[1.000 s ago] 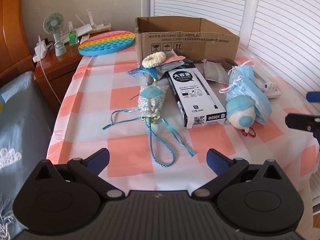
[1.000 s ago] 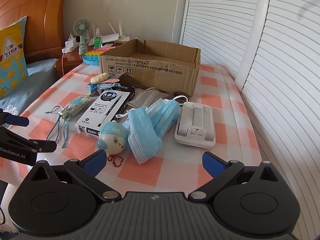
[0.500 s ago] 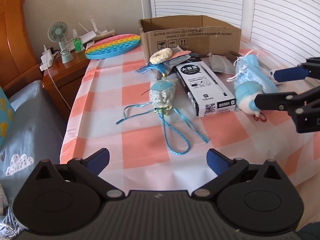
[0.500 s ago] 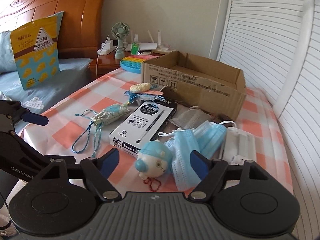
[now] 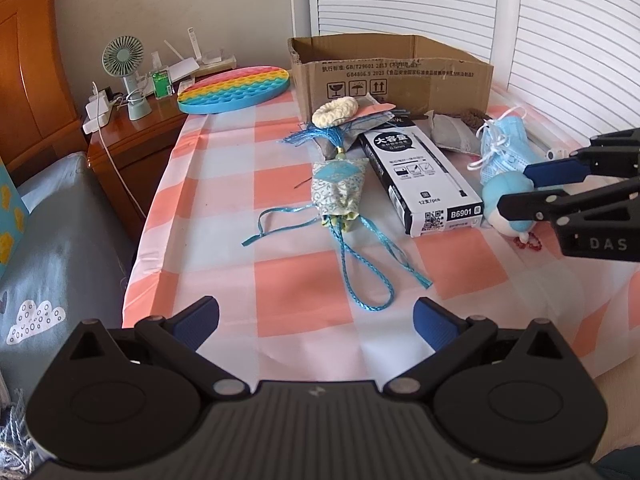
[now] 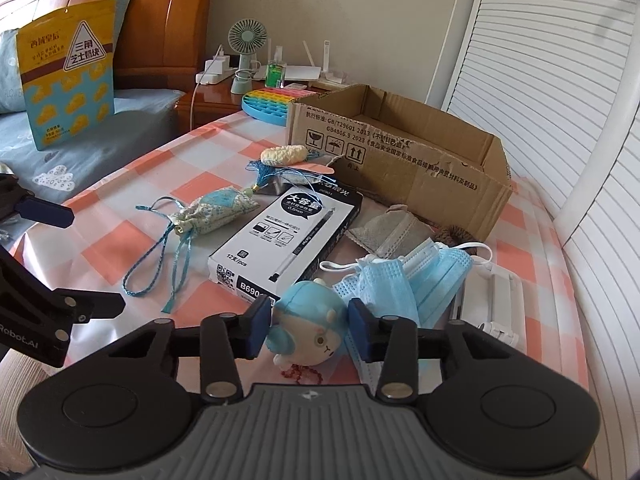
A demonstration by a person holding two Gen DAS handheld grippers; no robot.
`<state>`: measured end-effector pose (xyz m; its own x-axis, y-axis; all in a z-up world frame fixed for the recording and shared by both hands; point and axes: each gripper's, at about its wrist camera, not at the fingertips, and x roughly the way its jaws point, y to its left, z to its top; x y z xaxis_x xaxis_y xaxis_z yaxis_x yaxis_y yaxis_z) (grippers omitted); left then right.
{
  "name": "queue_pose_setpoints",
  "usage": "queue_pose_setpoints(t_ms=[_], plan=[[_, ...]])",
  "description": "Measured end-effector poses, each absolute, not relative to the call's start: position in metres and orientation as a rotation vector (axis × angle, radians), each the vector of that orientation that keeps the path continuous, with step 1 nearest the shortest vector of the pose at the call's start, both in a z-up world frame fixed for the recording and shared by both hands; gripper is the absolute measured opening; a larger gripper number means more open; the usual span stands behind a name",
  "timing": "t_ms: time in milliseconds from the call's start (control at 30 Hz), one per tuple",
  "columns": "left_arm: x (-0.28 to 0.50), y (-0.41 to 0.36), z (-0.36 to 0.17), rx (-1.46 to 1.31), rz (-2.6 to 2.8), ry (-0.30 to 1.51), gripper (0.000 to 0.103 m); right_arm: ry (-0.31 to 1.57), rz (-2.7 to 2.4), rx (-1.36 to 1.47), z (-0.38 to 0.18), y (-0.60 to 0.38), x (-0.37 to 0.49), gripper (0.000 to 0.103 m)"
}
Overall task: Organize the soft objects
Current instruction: 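Reach the right gripper to the blue cartoon squishy figure and close on it, then grasp the blue-white tasseled sachet with the left gripper while the right gripper lifts the figure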
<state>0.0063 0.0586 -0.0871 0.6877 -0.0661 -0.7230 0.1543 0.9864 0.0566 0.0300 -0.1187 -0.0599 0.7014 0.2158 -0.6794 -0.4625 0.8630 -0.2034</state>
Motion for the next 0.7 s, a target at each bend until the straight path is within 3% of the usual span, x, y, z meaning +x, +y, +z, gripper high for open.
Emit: queue_pose_setpoints(t_ms=[233, 700], plan=[[0.007, 0.053, -0.084, 0.133, -0.135, 0.79, 0.103, 0.703, 0.456, -0.328, -0.046, -0.125, 0.018, 0.042], [0.019, 0.047, -0.091, 0.153, -0.198, 0.788, 0.103, 0.744, 0.403, -0.347, -0.073, -0.127, 0.032, 0.058]])
